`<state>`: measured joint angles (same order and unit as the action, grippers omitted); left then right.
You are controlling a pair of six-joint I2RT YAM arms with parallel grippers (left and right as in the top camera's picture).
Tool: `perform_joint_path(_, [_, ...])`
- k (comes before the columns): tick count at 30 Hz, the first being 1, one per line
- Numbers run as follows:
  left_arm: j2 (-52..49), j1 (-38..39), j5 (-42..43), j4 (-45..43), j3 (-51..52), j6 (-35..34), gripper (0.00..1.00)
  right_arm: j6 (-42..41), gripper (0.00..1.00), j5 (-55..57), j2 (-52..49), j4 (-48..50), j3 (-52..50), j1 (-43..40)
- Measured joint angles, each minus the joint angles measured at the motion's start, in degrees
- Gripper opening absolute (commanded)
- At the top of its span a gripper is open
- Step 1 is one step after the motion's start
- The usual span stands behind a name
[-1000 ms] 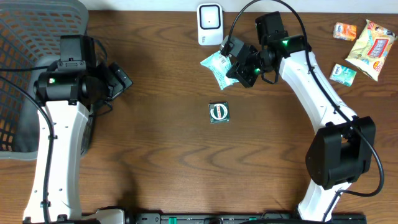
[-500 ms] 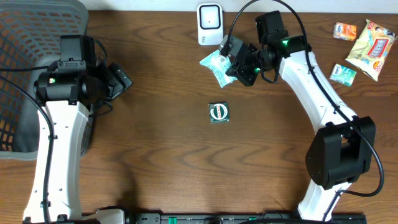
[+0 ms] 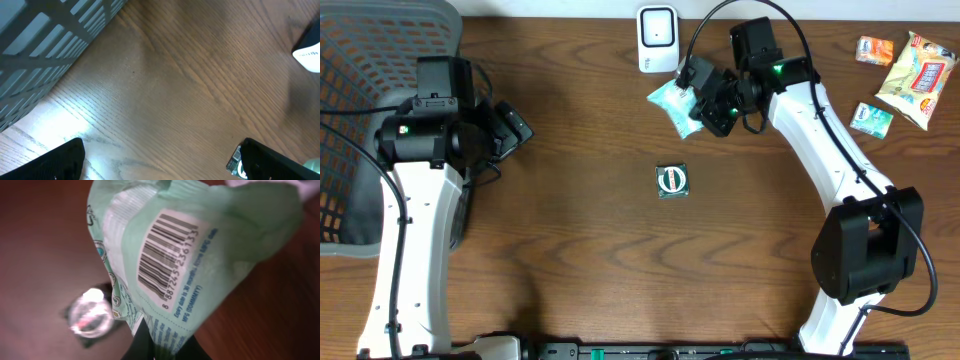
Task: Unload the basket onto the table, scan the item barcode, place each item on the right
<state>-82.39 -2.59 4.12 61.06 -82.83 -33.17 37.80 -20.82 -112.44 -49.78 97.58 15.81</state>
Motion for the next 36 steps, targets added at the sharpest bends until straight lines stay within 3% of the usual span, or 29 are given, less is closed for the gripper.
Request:
perform_joint_path(9, [0.0, 0.0, 0.0, 0.0, 0.0, 0.0, 0.98, -14.12, 0.01, 30.4, 0.0, 2.8, -2.32, 0.2])
perform_joint_path(17, [0.0, 0.02, 0.0, 0.0, 0.0, 0.0, 0.98, -16.85, 0.01, 46.6, 0.0, 5.53, -9.14, 0.2])
perform_joint_path(36, [0.0, 0.0, -0.02, 0.0, 0.0, 0.0, 0.98, -17.94, 0.04, 50.45, 0.0, 6.1, -17.94, 0.63])
